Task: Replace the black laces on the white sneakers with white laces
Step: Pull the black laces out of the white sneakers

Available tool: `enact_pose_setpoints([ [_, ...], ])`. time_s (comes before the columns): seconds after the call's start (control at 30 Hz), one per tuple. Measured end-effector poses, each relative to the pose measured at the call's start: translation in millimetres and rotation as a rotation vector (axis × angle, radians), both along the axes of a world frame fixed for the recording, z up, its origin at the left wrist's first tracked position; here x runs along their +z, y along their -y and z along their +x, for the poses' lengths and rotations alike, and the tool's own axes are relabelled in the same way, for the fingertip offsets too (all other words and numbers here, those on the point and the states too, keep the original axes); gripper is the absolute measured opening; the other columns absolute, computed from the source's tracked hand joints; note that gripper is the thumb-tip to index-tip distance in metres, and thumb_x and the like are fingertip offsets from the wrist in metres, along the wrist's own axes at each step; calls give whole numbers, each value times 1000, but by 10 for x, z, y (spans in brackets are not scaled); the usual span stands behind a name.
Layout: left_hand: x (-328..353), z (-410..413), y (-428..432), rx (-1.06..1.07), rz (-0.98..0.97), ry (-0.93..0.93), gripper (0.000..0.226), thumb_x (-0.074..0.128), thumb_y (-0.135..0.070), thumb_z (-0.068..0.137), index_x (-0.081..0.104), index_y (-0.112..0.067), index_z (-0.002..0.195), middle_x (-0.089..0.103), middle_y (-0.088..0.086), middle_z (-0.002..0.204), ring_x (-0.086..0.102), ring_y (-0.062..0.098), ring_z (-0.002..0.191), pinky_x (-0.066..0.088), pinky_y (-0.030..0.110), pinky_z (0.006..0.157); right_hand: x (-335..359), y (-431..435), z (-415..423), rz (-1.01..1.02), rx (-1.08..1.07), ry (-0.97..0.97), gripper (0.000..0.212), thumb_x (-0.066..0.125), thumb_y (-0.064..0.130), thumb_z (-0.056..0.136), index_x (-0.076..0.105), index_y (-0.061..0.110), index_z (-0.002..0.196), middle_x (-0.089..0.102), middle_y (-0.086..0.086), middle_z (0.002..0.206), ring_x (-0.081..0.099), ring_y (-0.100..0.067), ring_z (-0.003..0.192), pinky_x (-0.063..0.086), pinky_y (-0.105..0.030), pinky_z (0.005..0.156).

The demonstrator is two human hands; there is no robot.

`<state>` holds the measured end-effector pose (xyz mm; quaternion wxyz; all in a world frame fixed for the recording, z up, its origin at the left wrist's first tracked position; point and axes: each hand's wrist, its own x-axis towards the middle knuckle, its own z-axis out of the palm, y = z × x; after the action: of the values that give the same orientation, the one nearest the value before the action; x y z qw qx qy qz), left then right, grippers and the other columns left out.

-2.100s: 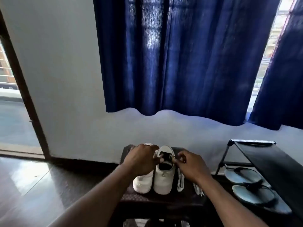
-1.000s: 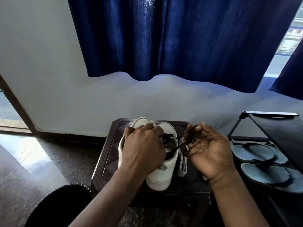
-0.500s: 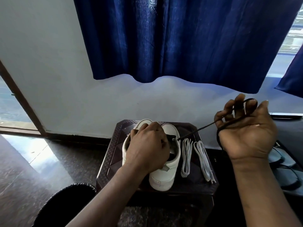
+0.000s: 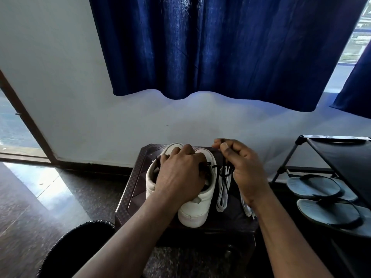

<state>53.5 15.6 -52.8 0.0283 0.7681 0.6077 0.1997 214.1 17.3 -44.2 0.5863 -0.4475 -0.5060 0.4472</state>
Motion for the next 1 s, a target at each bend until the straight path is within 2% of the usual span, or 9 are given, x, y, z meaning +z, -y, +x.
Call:
enact_pose_setpoints([
  [0.17, -22, -3, 6, -23, 38, 61, 26, 58, -34, 91, 65, -38, 116, 55, -12, 117, 52, 20, 114, 44, 45, 92, -132, -1, -5, 21, -122, 273, 15, 69, 14, 98, 74, 20, 111, 75, 6, 109, 70, 0, 97, 57, -20, 86],
  [0.23, -30, -13, -6, -25, 58, 110, 22, 62, -32, 87, 66, -36, 108, 58, -14, 112, 58, 20, 107, 43, 41, 83, -168, 5, -22, 51, -300, 475, 27, 75, 23, 93, 67, 25, 118, 66, 11, 117, 62, 12, 98, 49, -5, 81],
  [0.3, -24, -25, -25, -18, 66, 160, 19, 63, -30, 85, 67, -34, 102, 61, -13, 106, 62, 20, 99, 45, 37, 78, -217, 31, -45, 107, -384, 560, 39, 79, 28, 88, 61, 27, 122, 57, 9, 122, 60, 2, 108, 41, 0, 80],
  [0.4, -3, -47, -42, -6, 62, 224, 17, 62, -27, 84, 71, -32, 98, 64, -12, 98, 62, 17, 92, 50, 35, 75, -342, 82, -112, 230, -345, 667, 52, 79, 32, 80, 56, 26, 127, 48, 10, 123, 55, -19, 117, 49, -25, 96],
  [0.57, 23, -64, -53, 74, 7, 381, 5, 69, -28, 84, 69, -33, 83, 63, -14, 80, 62, 10, 80, 42, 29, 67, -485, 134, -243, 250, -402, 736, 36, 77, 26, 82, 58, 21, 112, 55, 2, 107, 57, -17, 93, 51, -38, 82],
  [0.67, 23, -81, -67, 79, -55, 520, 10, 72, -25, 84, 68, -33, 79, 69, -14, 78, 64, 5, 74, 50, 27, 66, -512, 141, -286, 197, -350, 769, 25, 70, 30, 87, 60, 19, 106, 61, 0, 105, 62, -22, 85, 44, -33, 69],
  [0.83, 39, -192, -95, 54, -260, 990, 10, 69, -16, 76, 72, -25, 76, 76, -5, 76, 71, 15, 76, 58, 47, 85, -463, 152, -273, 136, -374, 807, 20, 71, 34, 86, 56, 23, 92, 60, 2, 95, 54, -19, 75, 35, -31, 65],
  [0.9, 31, -221, -112, 38, -276, 959, 12, 64, -23, 72, 69, -31, 80, 75, -7, 78, 70, 14, 79, 57, 50, 88, -446, 153, -277, 124, -383, 814, 20, 72, 33, 83, 56, 24, 90, 60, 3, 93, 55, -19, 75, 35, -31, 65],
  [1.0, 2, -214, -122, -19, -172, 590, 18, 70, -29, 85, 61, -34, 100, 71, -8, 90, 63, 14, 94, 52, 40, 83, -446, 134, -278, 130, -389, 824, 19, 73, 30, 83, 57, 22, 89, 61, 3, 92, 57, -21, 76, 35, -32, 64],
])
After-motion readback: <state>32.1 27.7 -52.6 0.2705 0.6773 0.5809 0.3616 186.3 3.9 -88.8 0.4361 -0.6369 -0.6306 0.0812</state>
